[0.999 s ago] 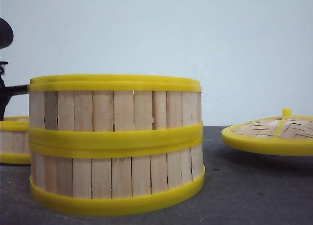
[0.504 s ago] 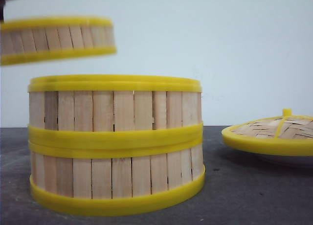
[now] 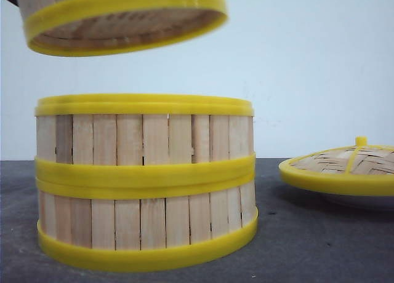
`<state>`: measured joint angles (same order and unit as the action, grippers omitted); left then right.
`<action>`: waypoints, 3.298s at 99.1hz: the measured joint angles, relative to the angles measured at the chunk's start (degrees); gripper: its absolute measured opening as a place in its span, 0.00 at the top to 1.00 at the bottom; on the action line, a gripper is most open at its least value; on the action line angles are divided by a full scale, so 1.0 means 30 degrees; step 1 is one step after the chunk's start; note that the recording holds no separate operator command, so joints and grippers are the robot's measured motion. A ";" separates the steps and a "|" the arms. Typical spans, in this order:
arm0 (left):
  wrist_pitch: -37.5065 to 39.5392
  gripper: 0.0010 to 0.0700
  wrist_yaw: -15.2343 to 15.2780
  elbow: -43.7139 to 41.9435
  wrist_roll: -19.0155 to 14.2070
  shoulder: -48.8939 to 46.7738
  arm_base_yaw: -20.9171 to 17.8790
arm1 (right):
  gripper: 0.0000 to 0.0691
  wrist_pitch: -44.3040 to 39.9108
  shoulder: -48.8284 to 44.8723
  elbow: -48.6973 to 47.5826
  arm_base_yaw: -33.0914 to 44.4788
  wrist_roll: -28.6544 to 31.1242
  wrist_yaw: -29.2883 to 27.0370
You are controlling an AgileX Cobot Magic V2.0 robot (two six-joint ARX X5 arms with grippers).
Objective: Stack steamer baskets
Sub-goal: 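Lift the basket with the left gripper and lower it onto the stack, then open the left gripper and withdraw it from the stack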
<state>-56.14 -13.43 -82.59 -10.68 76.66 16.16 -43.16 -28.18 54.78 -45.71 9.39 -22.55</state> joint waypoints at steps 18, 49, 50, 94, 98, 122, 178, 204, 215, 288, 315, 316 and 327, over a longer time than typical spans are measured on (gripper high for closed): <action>-0.0044 0.98 0.1304 0.0000 0.0066 0.0597 0.1865 | 0.42 0.0000 0.0000 0.0000 0.0000 0.0007 0.0007; -0.0437 0.98 0.2069 0.0000 0.0182 0.2004 0.2339 | 0.42 -0.0087 0.0000 0.0000 0.0000 0.0007 0.0007; -0.0459 0.98 0.2062 0.0000 0.0197 0.2004 0.2331 | 0.42 -0.0109 0.0000 0.0000 0.0000 0.0007 0.0000; -0.0903 0.98 0.2047 0.0066 0.0357 0.2004 0.2339 | 0.42 -0.0168 0.0000 0.0000 0.0000 0.0007 0.0000; -0.0911 0.98 0.2047 0.0153 0.0357 0.2004 0.2339 | 0.42 -0.0168 0.0000 0.0000 0.0000 0.0007 0.0000; -0.0634 0.98 0.2055 0.1049 0.0372 0.2011 0.2361 | 0.42 -0.0175 0.0000 0.0000 0.0000 0.0007 0.0000; 0.0240 0.98 0.2040 0.1195 0.0415 0.2302 0.2404 | 0.42 -0.0182 0.0000 0.0000 0.0000 0.0007 0.0000; 0.0372 0.98 0.2033 0.1188 0.0415 0.2426 0.2404 | 0.42 -0.0182 0.0000 0.0000 0.0000 0.0007 0.0000; 0.0364 0.97 0.2011 0.1188 0.0415 0.2426 0.2404 | 0.42 -0.0182 0.0000 0.0000 0.0000 0.0007 0.0000; 0.2142 0.62 0.2557 0.1246 0.0692 -0.0452 0.2404 | 0.42 -0.0809 -0.1224 0.0000 0.0007 0.0459 -0.0415; 0.4488 0.62 0.4036 0.1246 0.1647 -0.6127 0.2404 | 0.42 -0.0692 -0.5260 0.0000 0.1668 0.0546 -0.1020; 0.4510 0.62 0.4036 0.1246 0.1712 -0.6309 0.2404 | 0.42 -0.0656 -0.5421 0.0000 0.1770 0.0546 -0.1005; 0.4517 0.62 0.4058 0.1246 0.2244 -0.8123 0.2404 | 0.42 -0.0073 -0.7074 0.0000 0.3067 0.0546 -0.0444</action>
<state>-42.59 -1.26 -78.85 -3.95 52.29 23.38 -43.38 -49.41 54.78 -36.51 11.03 -23.88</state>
